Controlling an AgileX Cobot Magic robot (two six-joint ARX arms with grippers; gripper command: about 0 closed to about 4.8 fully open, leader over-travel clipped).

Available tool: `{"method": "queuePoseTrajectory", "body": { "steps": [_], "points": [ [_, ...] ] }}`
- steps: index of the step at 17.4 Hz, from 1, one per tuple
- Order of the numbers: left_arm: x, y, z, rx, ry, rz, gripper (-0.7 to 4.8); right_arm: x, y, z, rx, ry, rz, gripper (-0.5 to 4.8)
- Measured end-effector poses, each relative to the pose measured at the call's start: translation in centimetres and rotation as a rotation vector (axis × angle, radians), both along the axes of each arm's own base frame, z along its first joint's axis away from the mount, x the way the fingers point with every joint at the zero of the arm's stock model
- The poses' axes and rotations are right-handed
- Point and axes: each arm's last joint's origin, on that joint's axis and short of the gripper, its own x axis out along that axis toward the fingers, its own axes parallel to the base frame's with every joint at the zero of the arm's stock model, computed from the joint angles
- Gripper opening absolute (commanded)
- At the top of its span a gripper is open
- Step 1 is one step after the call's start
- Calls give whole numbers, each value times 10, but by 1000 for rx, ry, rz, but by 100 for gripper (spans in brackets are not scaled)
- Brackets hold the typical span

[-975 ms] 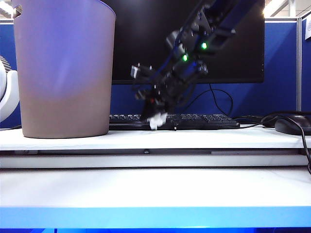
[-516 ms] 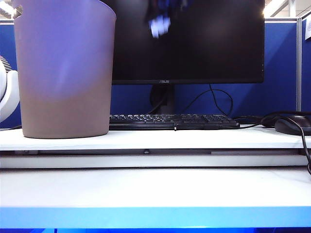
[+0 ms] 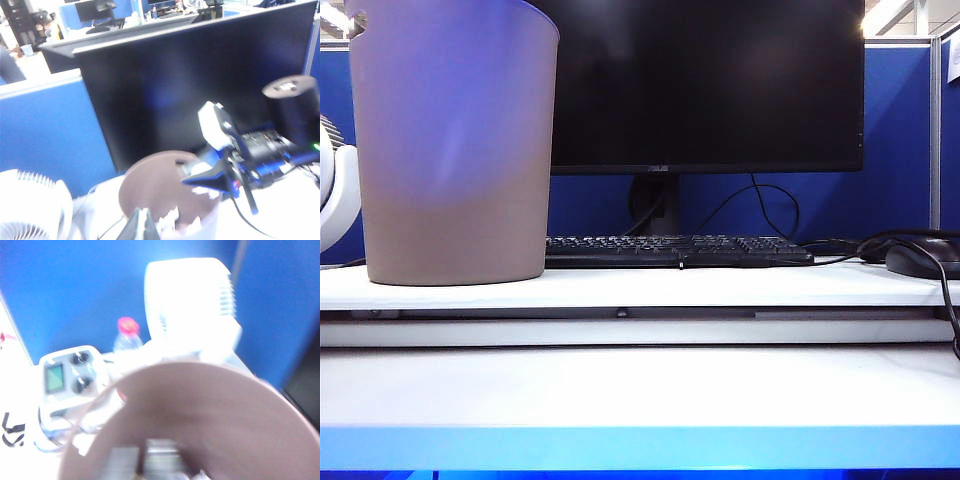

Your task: Pick up all paper balls from the table and place them in the pink trash can.

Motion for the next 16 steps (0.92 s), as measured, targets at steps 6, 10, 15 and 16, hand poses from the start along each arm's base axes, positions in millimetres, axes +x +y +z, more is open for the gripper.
{"method": "queuePoseTrajectory", "body": {
  "steps": [6, 10, 15, 16],
  "points": [
    [-86, 32, -19, -23, -61, 0, -6, -16, -1, 11, -20, 4, -139, 158],
    [-155, 56, -45, -119, -166, -25, -6, -93, -63, 76, -36, -2, -98, -8],
    [-174, 61, -78, -214, -100, -100, -6, -210, -165, 122, -89, 11, -89, -8],
    [-171, 60, -85, -226, -67, -102, -6, -231, -186, 126, -87, 5, -97, -8]
  ]
}}
